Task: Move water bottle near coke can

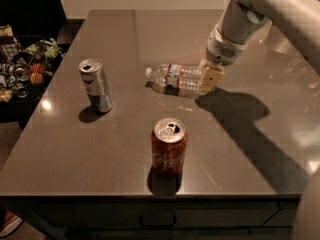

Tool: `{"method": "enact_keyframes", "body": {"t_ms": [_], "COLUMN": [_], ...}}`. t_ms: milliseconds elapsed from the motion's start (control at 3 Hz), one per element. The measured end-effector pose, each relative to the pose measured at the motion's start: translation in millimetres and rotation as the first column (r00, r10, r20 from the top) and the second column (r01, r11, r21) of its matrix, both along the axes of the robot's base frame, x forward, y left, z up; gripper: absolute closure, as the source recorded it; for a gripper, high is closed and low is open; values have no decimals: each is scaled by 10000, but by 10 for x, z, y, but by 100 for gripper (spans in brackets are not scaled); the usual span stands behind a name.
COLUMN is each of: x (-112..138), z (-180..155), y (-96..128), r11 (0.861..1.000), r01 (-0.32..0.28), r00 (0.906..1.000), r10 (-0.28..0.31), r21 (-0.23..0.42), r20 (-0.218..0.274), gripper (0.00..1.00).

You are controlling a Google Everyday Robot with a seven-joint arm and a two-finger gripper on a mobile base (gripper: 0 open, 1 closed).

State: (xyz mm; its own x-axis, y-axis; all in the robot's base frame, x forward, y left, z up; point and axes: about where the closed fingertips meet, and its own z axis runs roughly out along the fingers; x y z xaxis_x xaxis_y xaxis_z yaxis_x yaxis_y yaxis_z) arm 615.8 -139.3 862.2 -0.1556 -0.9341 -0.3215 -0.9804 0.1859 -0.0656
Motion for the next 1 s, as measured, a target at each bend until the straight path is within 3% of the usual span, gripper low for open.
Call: {"method": "enact_keyframes", "body": {"t_ms": [333,667,1000], "x": [-416,-725,-1145], "z": [204,243,195], "y": [-40,-64,37], "r11": [9995,9992,9987], "r01": [2,136,322], "r00": [9999,9999,9969], "r10": [-6,-133,-292], "r21": [318,383,396], "r20": [137,-82,-735], "gripper": [96,100,100]}}
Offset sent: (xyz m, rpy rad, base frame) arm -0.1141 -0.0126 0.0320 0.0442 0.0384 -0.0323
